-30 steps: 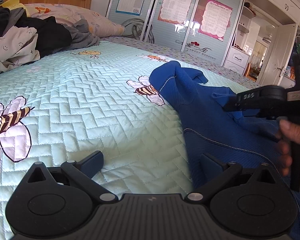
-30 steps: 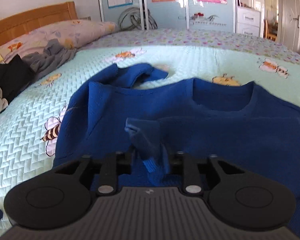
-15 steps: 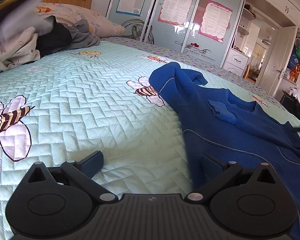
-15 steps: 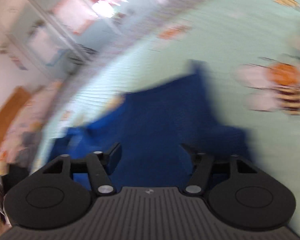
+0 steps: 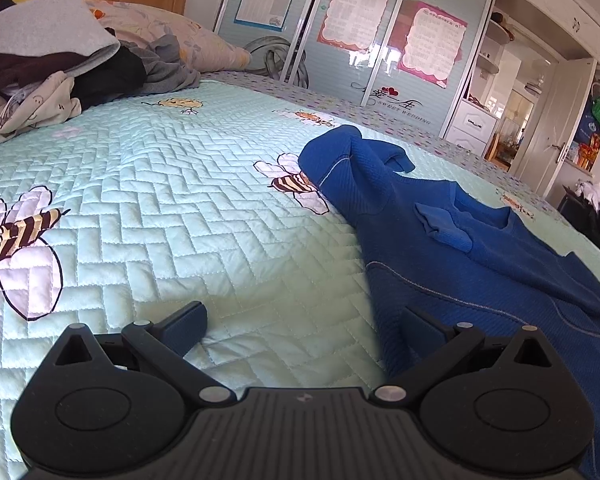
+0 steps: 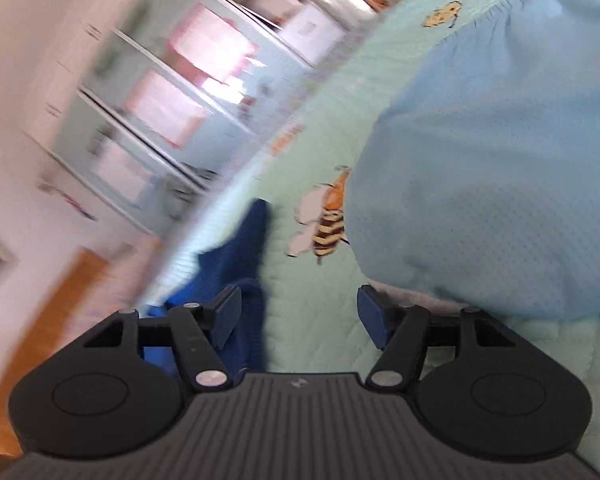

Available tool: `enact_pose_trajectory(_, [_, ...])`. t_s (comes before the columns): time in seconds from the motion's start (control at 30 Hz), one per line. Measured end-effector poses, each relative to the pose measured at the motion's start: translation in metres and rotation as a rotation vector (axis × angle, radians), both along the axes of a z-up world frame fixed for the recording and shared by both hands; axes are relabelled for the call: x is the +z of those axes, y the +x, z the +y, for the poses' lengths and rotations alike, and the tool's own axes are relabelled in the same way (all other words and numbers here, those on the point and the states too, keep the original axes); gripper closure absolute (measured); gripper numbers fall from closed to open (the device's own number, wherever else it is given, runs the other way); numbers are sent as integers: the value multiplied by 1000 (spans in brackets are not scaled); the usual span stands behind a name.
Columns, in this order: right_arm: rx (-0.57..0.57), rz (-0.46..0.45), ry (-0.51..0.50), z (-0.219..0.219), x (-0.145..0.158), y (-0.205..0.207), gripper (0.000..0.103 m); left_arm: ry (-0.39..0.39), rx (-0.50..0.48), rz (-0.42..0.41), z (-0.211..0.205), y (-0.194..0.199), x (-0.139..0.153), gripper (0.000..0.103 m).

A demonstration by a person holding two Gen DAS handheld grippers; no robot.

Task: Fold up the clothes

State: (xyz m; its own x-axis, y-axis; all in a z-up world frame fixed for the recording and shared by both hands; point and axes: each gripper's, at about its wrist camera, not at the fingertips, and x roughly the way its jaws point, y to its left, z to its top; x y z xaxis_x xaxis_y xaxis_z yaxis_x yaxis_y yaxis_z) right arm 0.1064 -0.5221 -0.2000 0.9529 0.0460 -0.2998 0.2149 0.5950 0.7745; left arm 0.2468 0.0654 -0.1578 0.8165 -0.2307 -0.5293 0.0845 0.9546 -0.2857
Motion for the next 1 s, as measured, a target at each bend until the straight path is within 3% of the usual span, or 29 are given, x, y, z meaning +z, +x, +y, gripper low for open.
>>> enact_pose_trajectory(0.13, [-5,-46,22,-1,-1,-2,37,-115,40,13,13,6,7,1])
enact_pose_trajectory(0.27, [-1,-64,27,-3,0,-5,36,-350,118,51,37,42,21,1])
enact_pose_trajectory(0.3, [-2,-71,34,-4,0,-6,36,-352,114,44,37,55,28,1])
enact_pose_trajectory(0.37, [-3,-82,45,-5,-1,-6,36,-267,77,-2,27,80,46,1])
enact_pose_trajectory(0.43, [-4,-93,56,-7,-1,-6,36,-201,13,11,15,114,58,1])
enact_pose_trajectory(0.53, [-4,-107,67,-8,-2,-5,36,-175,-59,122,4,170,58,1])
enact_pose_trajectory(0.6, [-4,-115,75,-10,-2,-5,36,-144,-29,148,2,198,56,1])
enact_pose_trajectory(0.67, [-4,-121,81,-11,-2,-5,36,-179,-8,182,9,223,49,1])
enact_pose_trajectory(0.73, [-3,-128,85,-12,-1,-4,36,-295,-27,271,16,249,33,1])
enact_pose_trajectory(0.8, [-3,-135,89,-13,-1,-4,36,-357,-35,347,18,266,16,1])
enact_pose_trajectory(0.83, [-3,-137,93,-13,-1,-4,36,-370,-36,331,18,271,14,1])
enact_pose_trajectory(1.0, [-1,-145,95,-14,0,-4,34,-585,-7,328,33,300,1,1])
